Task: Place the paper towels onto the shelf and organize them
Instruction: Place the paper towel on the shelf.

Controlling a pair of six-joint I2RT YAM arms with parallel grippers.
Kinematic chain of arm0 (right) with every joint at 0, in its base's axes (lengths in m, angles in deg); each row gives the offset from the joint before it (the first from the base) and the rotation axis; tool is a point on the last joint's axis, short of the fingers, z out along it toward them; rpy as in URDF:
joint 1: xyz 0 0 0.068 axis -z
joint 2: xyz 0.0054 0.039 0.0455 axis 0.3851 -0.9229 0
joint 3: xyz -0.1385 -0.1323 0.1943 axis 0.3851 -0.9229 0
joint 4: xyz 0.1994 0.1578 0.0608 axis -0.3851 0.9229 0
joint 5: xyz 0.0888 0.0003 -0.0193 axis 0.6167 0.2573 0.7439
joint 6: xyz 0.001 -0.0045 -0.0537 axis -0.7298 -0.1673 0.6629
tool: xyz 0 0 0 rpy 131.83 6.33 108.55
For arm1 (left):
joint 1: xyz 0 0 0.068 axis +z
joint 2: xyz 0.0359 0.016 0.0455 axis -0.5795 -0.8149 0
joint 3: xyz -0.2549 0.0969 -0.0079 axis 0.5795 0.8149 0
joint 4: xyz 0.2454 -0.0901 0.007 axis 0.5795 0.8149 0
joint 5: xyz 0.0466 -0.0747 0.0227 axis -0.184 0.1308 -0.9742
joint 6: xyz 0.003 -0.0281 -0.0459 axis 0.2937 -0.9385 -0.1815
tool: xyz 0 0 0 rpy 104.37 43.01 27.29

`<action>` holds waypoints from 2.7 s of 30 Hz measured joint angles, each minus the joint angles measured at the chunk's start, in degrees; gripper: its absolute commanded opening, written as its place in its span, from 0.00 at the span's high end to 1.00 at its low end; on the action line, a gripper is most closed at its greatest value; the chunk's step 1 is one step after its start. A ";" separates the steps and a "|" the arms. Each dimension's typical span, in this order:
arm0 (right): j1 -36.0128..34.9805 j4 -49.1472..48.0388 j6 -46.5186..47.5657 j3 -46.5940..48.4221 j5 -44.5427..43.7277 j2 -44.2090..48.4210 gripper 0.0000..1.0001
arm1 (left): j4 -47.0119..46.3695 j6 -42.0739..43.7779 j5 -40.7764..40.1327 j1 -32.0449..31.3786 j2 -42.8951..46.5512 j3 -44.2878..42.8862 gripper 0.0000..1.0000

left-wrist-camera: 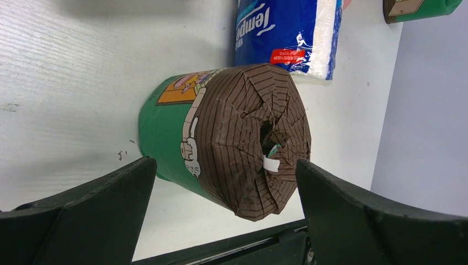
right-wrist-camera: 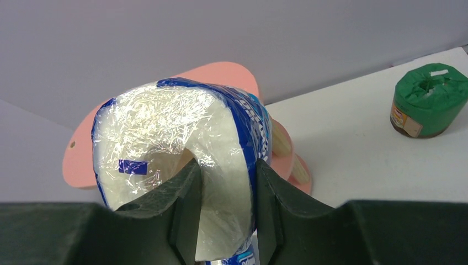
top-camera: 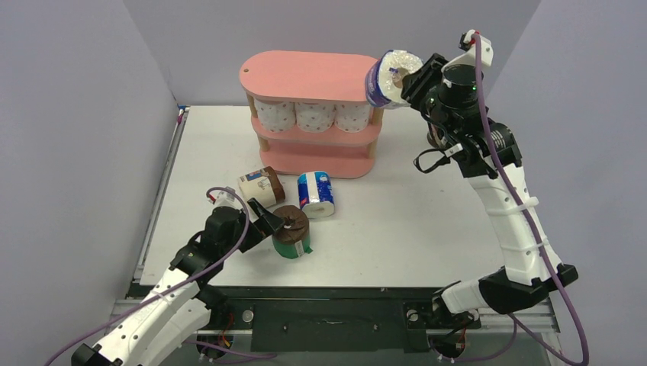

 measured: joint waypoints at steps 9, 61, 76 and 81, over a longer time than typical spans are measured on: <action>0.59 -0.83 0.26 11.80 -0.04 -8.02 0.78 | 0.24 0.02 0.46 1.38 0.74 0.00 0.02; 2.67 -1.25 -2.86 17.07 4.87 -18.62 0.67 | -1.01 0.83 7.48 7.10 -2.54 0.50 0.02; 3.34 -2.67 -4.11 17.07 5.14 -18.62 0.54 | -1.88 0.83 8.11 7.48 -2.56 1.42 0.02; 3.43 -3.06 -4.24 17.07 5.53 -18.62 0.51 | -2.43 0.83 8.52 7.50 -2.56 1.57 0.02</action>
